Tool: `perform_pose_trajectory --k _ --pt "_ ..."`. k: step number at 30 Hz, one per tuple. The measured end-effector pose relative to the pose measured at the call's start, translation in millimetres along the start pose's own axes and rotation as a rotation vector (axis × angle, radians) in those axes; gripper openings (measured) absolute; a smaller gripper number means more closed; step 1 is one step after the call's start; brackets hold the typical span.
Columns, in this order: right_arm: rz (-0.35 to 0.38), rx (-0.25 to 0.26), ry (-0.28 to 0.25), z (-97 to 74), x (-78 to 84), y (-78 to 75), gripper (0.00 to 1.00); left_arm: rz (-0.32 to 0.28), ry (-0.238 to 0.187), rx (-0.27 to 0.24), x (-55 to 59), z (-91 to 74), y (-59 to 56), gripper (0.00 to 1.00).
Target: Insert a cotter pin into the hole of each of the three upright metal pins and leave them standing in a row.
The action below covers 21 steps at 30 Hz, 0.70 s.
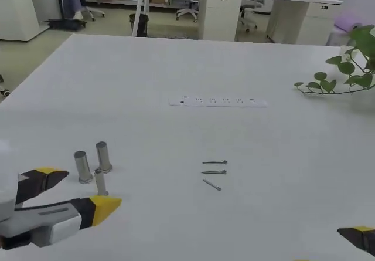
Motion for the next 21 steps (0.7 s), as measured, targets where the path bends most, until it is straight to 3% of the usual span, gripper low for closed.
perform_pose_trajectory --k 9,21 --pt "0.013 -0.005 0.015 3.7 5.3 -0.4 0.97 0.058 0.010 -0.026 -0.7 18.0 14.0 0.49" --pt "0.029 0.003 0.026 3.6 7.1 -2.8 0.96 0.028 0.047 -0.026 5.6 37.9 27.0 0.44"
Point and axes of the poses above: the centre of the closed fingertips' face, and the gripper's own axes: z roughly forward along the fingers, y roughly to its left, x roughly out of its underside, the point moved 1 cm from there along -z, roughly backward along the fingers, and after that the axes turned 1 degree about x, right-handed, at the moved point
